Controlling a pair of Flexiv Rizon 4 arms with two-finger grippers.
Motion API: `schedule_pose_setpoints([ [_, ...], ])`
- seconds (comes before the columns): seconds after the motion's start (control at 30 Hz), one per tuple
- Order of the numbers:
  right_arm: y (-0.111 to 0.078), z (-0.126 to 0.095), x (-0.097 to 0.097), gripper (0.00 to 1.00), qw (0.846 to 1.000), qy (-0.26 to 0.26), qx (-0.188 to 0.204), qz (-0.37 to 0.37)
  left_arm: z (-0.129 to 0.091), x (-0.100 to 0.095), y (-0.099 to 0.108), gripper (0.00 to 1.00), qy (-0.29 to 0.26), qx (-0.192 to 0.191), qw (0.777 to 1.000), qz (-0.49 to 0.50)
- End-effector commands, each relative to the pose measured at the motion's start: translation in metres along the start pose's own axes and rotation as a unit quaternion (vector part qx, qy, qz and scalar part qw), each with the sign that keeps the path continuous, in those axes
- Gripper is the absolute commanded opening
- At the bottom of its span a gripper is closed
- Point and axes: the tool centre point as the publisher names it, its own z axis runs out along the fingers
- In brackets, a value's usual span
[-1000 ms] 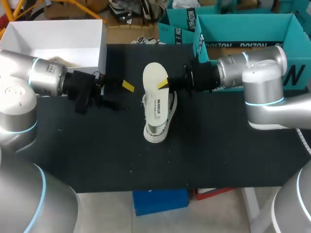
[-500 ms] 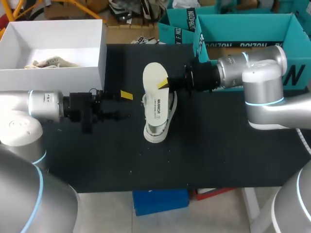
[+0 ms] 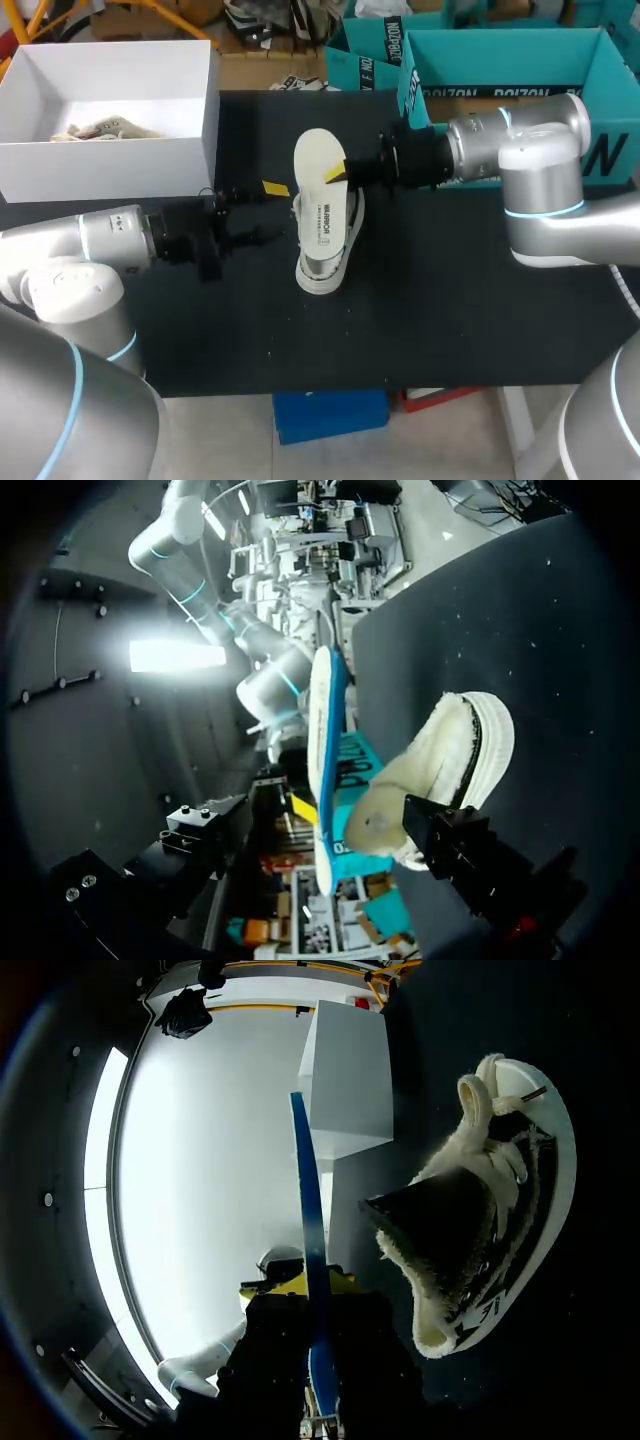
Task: Take the shoe out of the shoebox, open the shoe tongue, remove and reinsert the insole, then place the shoe into the shoebox
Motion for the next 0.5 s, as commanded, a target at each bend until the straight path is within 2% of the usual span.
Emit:
schedule_pose_setpoints([
  [0.03,0.0,0.001,-0.001,0.0,1.0,0.0,-0.001,0.0,0.001,0.0,-0.003,1.0,0.001,-0.021,1.0,0.002],
  [0.2,0.0,0.001,-0.001,0.0,1.0,0.0,-0.001,0.0,0.001,0.0,-0.003,1.0,0.001,-0.021,1.0,0.002],
  [0.5,0.0,0.001,-0.001,0.0,1.0,0.0,-0.001,0.0,0.017,-0.007,0.031,1.0,-0.049,-0.024,0.998,-0.032],
])
